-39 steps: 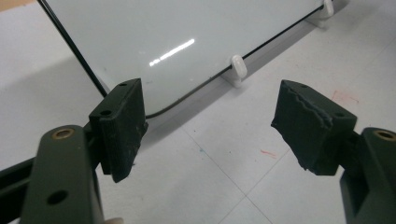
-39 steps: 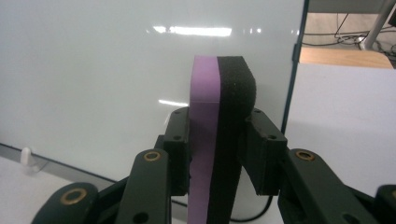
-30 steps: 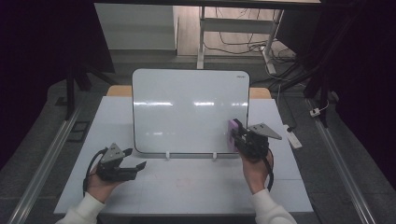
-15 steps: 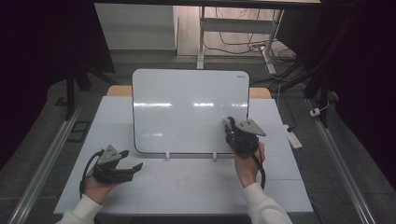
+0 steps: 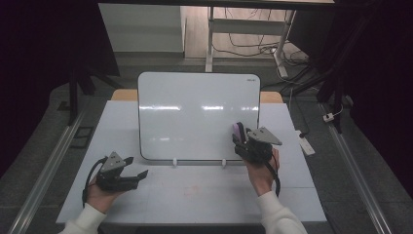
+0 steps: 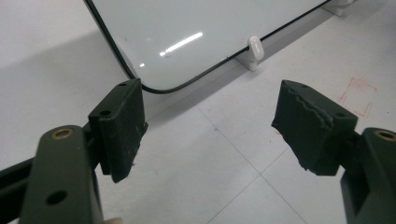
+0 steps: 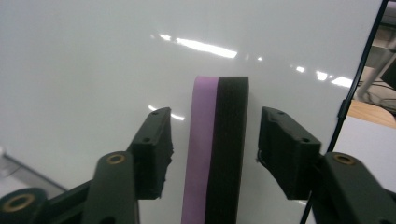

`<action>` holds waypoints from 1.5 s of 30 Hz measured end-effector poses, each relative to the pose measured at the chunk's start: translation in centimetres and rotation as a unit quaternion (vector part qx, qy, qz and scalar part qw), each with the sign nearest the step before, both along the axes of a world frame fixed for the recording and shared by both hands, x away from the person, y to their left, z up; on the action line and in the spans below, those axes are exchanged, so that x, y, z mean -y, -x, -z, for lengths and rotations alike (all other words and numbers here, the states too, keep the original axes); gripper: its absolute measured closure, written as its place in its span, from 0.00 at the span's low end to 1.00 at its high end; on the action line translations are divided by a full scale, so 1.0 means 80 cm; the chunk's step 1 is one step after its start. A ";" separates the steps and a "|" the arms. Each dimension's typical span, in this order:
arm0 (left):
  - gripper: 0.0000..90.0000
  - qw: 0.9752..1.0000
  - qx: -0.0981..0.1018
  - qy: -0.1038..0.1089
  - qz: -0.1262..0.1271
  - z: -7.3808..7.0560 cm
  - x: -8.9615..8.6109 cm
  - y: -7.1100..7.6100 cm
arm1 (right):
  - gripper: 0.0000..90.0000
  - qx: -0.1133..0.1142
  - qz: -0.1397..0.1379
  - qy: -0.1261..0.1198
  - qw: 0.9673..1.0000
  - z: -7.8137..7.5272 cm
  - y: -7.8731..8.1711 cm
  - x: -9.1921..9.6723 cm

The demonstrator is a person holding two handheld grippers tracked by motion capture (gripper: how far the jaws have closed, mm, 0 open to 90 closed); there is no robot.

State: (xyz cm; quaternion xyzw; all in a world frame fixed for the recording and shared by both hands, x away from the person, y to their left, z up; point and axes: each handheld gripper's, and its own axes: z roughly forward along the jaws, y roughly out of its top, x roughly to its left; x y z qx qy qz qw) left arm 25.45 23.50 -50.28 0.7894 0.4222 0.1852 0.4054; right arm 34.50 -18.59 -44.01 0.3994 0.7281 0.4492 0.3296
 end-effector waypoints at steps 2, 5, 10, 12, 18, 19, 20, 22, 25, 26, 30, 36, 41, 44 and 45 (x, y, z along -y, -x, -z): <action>0.28 1.000 -0.001 0.001 -0.001 0.000 -0.001 0.000 | 0.45 -0.004 -0.009 -0.001 1.000 0.000 0.002 0.005; 0.28 1.000 -0.001 0.001 -0.003 0.001 -0.002 0.000 | 0.42 -0.011 -0.018 0.002 1.000 0.001 0.005 0.012; 0.28 1.000 -0.002 0.002 -0.005 0.002 -0.005 0.001 | 0.41 -0.015 -0.026 0.001 1.000 0.004 0.011 0.025; 0.28 1.000 -0.003 0.001 -0.005 0.002 -0.005 0.001 | 0.40 -0.015 -0.031 -0.003 0.999 0.006 0.014 0.031; 0.28 1.000 -0.006 0.004 -0.004 0.003 -0.006 0.002 | 0.40 -0.016 -0.055 -0.014 0.998 0.011 0.024 0.051; 0.28 1.000 -0.007 0.003 -0.004 0.004 -0.006 0.002 | 0.40 -0.016 -0.059 -0.015 0.998 0.012 0.026 0.054; 0.28 1.000 -0.008 0.004 -0.003 0.004 -0.006 0.002 | 0.40 -0.014 -0.063 -0.015 0.998 0.013 0.028 0.058; 0.28 1.000 -0.010 0.005 -0.002 0.004 -0.006 0.001 | 0.40 -0.012 -0.075 -0.020 0.997 0.016 0.031 0.065; 0.28 1.000 -0.014 0.007 0.001 0.005 -0.006 0.001 | 0.40 -0.008 -0.087 -0.023 0.996 0.020 0.037 0.076; 0.28 1.000 -0.015 0.007 0.001 0.005 -0.006 0.001 | 0.40 -0.006 -0.090 -0.023 0.996 0.022 0.039 0.080; 0.27 1.000 -0.021 0.007 0.007 0.007 -0.005 0.000 | 0.40 -0.004 -0.093 -0.024 0.995 0.028 0.046 0.096; 0.27 1.000 -0.026 0.010 0.009 0.008 -0.004 0.000 | 0.40 -0.005 -0.087 -0.022 0.996 0.038 0.055 0.119; 0.27 1.000 -0.027 0.009 0.011 0.009 -0.004 0.001 | 0.40 -0.012 -0.084 -0.012 0.996 0.048 0.061 0.134; 0.27 1.000 -0.027 0.010 0.010 0.009 -0.005 0.001 | 0.40 -0.017 -0.083 -0.012 0.996 0.054 0.063 0.141; 0.27 1.000 -0.027 0.010 0.010 0.009 -0.005 0.001 | 0.40 -0.022 -0.083 -0.011 0.996 0.056 0.063 0.143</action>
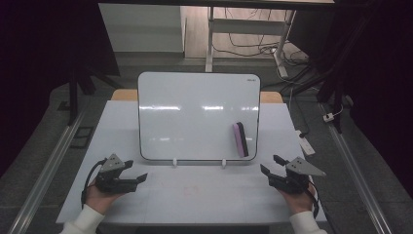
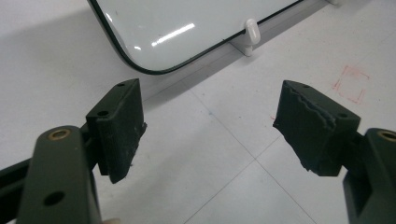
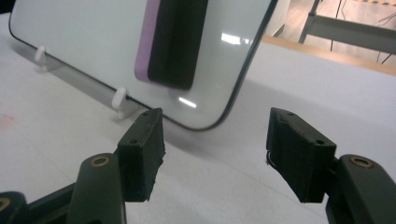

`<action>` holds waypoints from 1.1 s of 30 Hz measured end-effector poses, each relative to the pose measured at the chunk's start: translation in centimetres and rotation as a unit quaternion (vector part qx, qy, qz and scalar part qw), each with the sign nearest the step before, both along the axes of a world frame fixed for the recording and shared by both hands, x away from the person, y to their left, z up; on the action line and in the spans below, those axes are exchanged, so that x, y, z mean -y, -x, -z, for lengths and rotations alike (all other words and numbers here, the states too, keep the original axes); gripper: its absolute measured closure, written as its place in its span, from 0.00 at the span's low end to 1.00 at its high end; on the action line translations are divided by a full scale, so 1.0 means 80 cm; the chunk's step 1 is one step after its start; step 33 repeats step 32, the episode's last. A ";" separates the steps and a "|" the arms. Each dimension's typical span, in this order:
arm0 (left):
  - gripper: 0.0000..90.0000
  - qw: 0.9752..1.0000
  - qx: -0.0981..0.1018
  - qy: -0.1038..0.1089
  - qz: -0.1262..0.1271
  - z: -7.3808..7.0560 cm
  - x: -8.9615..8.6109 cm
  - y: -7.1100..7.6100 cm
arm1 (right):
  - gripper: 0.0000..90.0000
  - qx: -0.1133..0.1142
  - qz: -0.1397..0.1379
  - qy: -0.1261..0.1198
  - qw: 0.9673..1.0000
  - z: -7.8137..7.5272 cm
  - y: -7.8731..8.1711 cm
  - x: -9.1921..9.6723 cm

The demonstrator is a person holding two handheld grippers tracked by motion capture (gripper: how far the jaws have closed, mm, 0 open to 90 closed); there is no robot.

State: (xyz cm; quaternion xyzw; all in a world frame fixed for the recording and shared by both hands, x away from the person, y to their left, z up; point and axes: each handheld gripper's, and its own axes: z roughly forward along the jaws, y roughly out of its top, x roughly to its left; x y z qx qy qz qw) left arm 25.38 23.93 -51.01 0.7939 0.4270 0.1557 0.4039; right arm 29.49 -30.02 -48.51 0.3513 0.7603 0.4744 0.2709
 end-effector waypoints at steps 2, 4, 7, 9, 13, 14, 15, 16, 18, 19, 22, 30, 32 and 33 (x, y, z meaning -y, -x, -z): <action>0.27 1.000 -0.001 0.000 0.001 0.000 0.001 0.000 | 0.40 -0.003 -0.003 0.005 1.000 0.003 0.000 0.000; 0.27 1.000 -0.001 -0.001 0.002 0.000 0.001 0.000 | 0.40 -0.003 -0.008 0.011 1.000 0.004 -0.001 -0.001; 0.27 1.000 -0.002 0.001 0.002 0.000 0.001 0.000 | 0.40 0.000 -0.013 0.018 1.000 0.004 -0.001 -0.002; 0.27 1.000 -0.003 0.000 0.003 0.000 0.002 0.000 | 0.40 0.001 -0.014 0.021 1.000 0.004 -0.001 -0.002; 0.27 1.000 -0.003 0.001 0.003 0.000 0.002 0.000 | 0.40 0.003 -0.014 0.021 1.000 0.004 -0.001 -0.002; 0.27 1.000 -0.003 0.000 0.003 0.000 0.002 0.000 | 0.40 0.003 -0.014 0.022 1.000 0.004 -0.001 -0.002; 0.27 1.000 -0.003 0.000 0.003 0.000 0.002 0.000 | 0.40 0.003 -0.014 0.024 1.000 0.004 -0.001 -0.002; 0.27 1.000 -0.003 0.001 0.003 0.000 0.002 0.000 | 0.40 0.003 -0.013 0.025 1.000 0.004 -0.001 -0.002; 0.27 1.000 -0.003 0.000 0.004 0.000 0.002 0.000 | 0.40 0.004 -0.015 0.025 1.000 0.005 -0.001 -0.003; 0.27 1.000 -0.003 0.001 0.004 0.000 0.002 0.000 | 0.40 0.004 -0.014 0.027 1.000 0.005 -0.001 -0.003; 0.27 1.000 -0.003 0.001 0.004 0.000 0.002 0.000 | 0.40 0.005 -0.015 0.028 0.999 0.005 -0.001 -0.003; 0.27 1.000 -0.003 0.001 0.004 0.000 0.002 0.000 | 0.40 0.010 -0.018 0.032 0.999 0.004 0.000 -0.004; 0.27 1.000 -0.002 0.001 0.005 0.000 0.002 0.000 | 0.40 0.011 -0.019 0.032 0.999 0.004 0.000 -0.005; 0.27 1.000 -0.002 0.001 0.005 0.000 0.002 0.000 | 0.40 0.011 -0.019 0.032 0.999 0.004 0.000 -0.005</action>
